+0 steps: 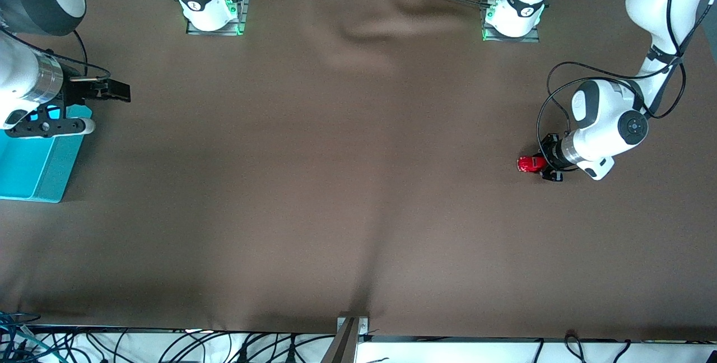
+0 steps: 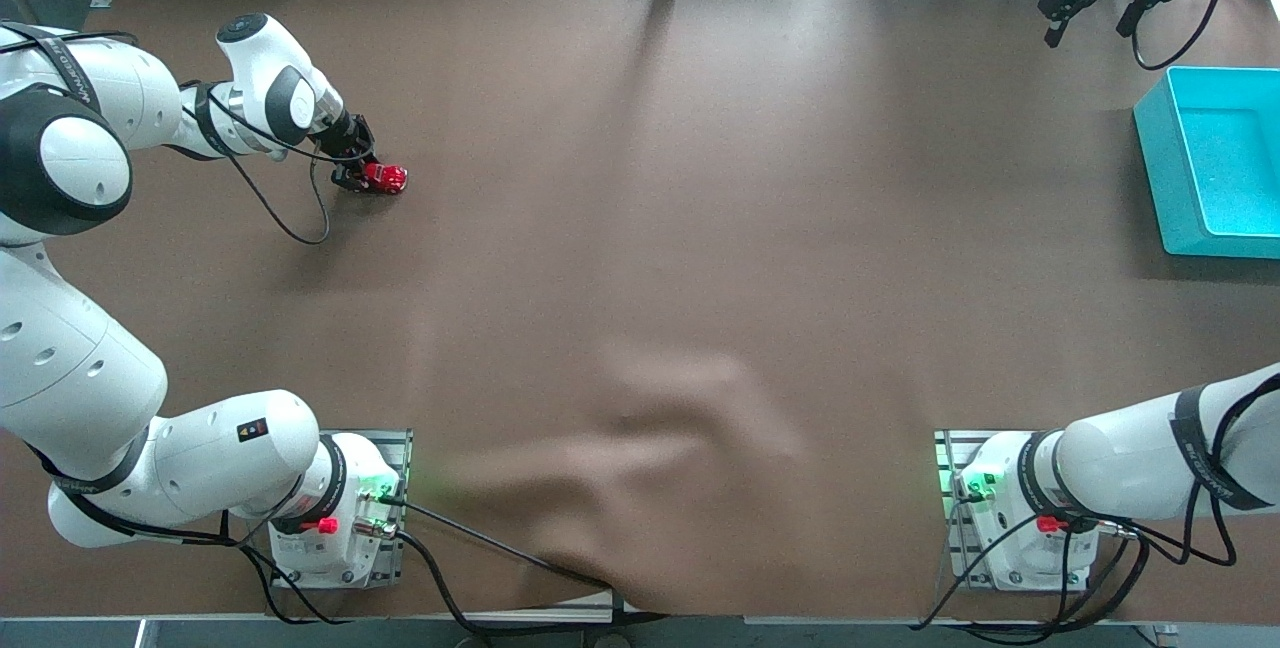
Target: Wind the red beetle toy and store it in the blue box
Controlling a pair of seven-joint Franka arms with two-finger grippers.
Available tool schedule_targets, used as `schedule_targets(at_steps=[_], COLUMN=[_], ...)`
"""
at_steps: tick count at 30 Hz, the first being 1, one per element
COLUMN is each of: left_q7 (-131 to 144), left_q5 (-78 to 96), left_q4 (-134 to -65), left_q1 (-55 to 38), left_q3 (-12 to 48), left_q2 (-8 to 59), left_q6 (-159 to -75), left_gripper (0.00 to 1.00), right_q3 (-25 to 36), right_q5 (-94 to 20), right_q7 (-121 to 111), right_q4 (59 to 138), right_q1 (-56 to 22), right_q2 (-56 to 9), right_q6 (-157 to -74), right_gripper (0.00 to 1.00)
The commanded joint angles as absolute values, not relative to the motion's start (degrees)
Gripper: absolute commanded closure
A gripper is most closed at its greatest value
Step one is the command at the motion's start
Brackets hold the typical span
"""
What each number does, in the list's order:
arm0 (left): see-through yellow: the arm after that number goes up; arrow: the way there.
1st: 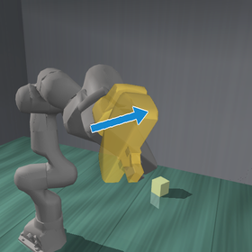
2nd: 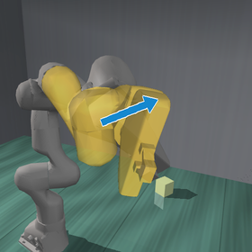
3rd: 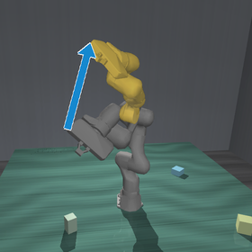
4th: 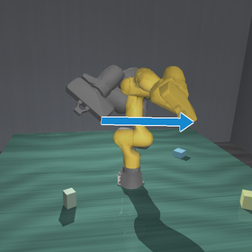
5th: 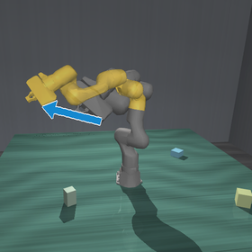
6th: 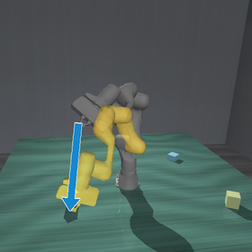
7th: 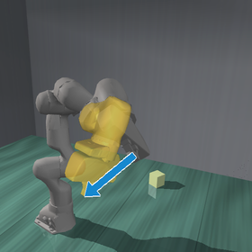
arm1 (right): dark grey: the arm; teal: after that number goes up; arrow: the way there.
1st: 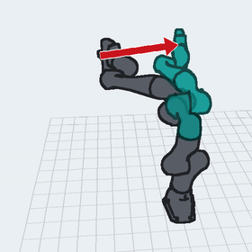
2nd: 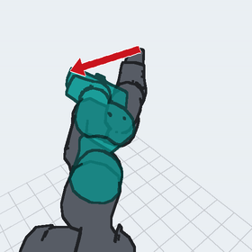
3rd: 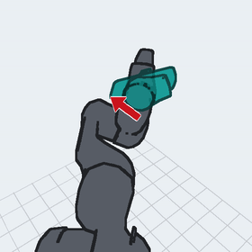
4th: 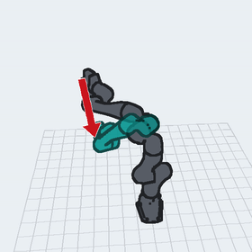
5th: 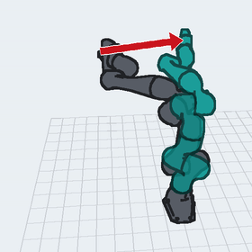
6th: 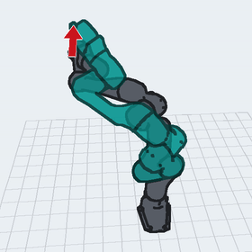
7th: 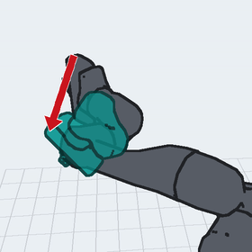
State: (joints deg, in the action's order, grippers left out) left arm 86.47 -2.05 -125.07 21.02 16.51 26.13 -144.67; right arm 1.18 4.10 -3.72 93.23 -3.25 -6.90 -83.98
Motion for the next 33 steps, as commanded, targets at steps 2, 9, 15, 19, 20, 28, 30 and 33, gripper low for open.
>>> schedule_targets(at_steps=[2, 9, 15, 19, 20, 28, 30, 33], left_q7=[86.04, 86.13, 86.13, 86.13, 86.05, 81.13, 79.11, 77.08], left_q5=[-3.52, -3.52, -3.52, -3.60, -3.60, -4.92, -4.83, -4.83], left_q4=[-122.96, -122.87, -122.78, -122.08, -122.08, -121.99, -121.99, -121.99], left_q1=[21.97, 21.97, 21.97, 21.97, 21.97, 21.53, 21.44, 21.36], left_q3=[16.35, 16.44, 16.52, 16.52, 16.61, 17.58, 17.93, 18.11], left_q2=[28.65, 28.39, 28.04, 28.04, 27.95, 25.84, 25.58, 25.14], left_q6=[-145.37, -145.28, -145.20, -144.76, -144.76, -144.58, -144.58, -144.49], left_gripper=[0.40, 0.19, 0.19, 0.20, 0.21, 0.24, 0.22, 0.19], right_q3=[1.14, 1.23, 1.23, 1.23, 1.23, 1.32, 1.32, 1.23], right_q5=[4.31, 4.31, 4.13, 4.13, 4.13, 4.04, 4.04, 4.04], right_q7=[-3.16, -3.60, -3.60, -3.43, -3.43, -3.43, -3.43, -3.43], right_q4=[92.64, 92.46, 92.55, 92.64, 92.64, 92.81, 92.90, 92.99], right_q1=[-3.34, -3.34, -3.34, -3.34, -3.34, -3.25, -3.25, -3.25], right_q2=[-6.59, -6.59, -6.50, -6.59, -6.59, -6.77, -6.77, -6.86], right_q6=[-84.90, -88.15, -90.96, -92.55, -92.72, -93.25, -93.25, -93.25], right_gripper=[0.00, 0.00, 0.00, 0.00, 0.00, 0.00, 0.00, 0.00])
